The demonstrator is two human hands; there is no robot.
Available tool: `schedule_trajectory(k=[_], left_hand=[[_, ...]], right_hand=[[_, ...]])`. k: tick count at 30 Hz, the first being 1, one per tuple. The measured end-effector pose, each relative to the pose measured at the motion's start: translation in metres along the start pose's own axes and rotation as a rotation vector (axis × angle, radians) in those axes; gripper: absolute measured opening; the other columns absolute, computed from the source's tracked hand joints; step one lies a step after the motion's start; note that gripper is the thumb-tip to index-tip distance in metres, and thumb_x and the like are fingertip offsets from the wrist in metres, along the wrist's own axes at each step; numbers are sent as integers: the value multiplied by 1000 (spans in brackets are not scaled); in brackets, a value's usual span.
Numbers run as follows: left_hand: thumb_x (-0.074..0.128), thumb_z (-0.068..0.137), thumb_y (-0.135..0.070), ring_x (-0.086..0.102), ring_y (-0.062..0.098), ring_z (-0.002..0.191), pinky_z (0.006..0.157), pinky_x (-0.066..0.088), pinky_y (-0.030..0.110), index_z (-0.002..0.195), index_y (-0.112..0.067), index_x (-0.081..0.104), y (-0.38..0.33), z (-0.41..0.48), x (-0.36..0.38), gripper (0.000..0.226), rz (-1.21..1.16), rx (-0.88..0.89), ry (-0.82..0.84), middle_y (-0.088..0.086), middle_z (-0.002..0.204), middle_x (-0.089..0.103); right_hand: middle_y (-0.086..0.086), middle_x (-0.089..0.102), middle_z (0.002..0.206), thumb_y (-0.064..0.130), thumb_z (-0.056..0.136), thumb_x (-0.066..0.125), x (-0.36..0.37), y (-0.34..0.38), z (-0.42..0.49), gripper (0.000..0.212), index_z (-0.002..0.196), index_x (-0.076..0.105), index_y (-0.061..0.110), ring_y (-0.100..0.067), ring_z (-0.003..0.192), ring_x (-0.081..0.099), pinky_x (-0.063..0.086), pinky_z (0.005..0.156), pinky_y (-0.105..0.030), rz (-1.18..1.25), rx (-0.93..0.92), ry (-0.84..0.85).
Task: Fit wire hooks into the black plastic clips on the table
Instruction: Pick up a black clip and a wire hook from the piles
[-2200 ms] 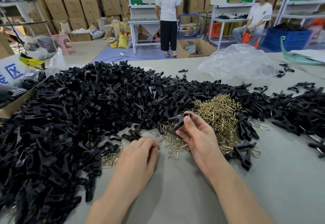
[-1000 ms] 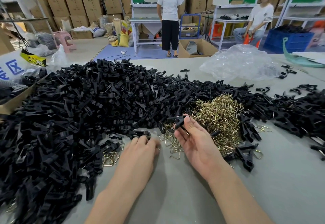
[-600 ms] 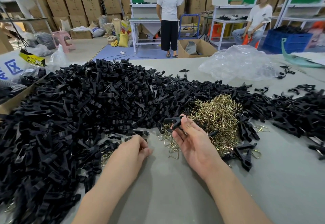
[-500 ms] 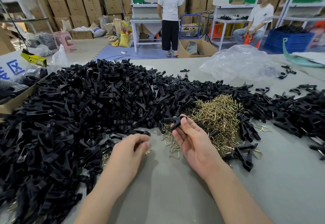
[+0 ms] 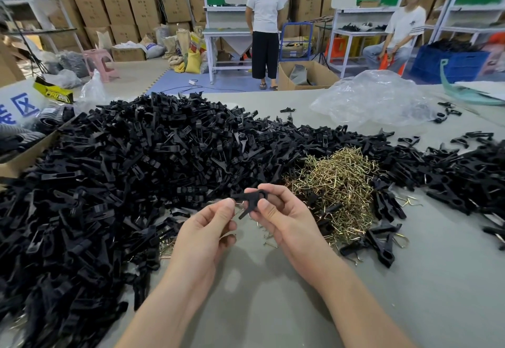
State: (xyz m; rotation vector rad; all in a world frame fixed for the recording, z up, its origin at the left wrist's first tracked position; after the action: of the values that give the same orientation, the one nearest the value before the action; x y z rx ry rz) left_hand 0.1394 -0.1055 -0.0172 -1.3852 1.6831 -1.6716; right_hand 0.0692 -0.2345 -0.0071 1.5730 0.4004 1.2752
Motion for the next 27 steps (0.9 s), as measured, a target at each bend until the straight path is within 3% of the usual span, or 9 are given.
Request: schedule_trajectory(k=[5,13,16,22,27], left_hand=[[68,89,-20,55,6,59,65,45,26,78,-16,80,-3,-1,-1,17,3,75,-53,0,68,62],[68,92,-19,55,8,63,70,48,27,90,-10,78,-8,-2,-7,14,64,131,-108,3,76,66],[64,95,-21,57,9,64,66,48,26,91,-10,75,-2,-3,-7,16,61,112,-132,3,75,68],[56,100,-26,62,16,65,61,48,31,101,-1,69,11,-4,8,28,18,-44,-28,10,78,70],[69,79,-43,62,17,63,52,48,25,105,4,62,8,-5,14,55,159,-48,71,8,72,67]], right_hand=[[-3,76,111,-2,97,57,-1,-2,-2,20,114,60,9,-15,102,72,56,85,-22,-143,-13,0],[-6,76,105,-3,97,59,8,2,-6,19,112,57,8,-20,96,74,57,83,-24,-279,-69,19],[0,77,101,1,96,64,8,5,-8,21,109,60,17,-16,93,74,56,84,-24,-438,-119,-17],[21,75,97,10,91,71,9,7,-15,30,100,64,38,2,96,70,48,85,-10,-752,-225,-35],[23,70,97,21,90,74,18,14,-20,26,101,65,44,6,97,65,45,81,-7,-943,-322,-1]])
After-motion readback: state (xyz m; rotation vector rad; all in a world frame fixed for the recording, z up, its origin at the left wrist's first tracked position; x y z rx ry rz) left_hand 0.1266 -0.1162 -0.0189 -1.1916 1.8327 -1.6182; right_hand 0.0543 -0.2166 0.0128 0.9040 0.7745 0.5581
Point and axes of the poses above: each hand's wrist, its own z-axis towards the middle knuckle, its own x-axis out of the palm, y = z × x, the point moved 9 cm from there along z, towards the middle knuckle
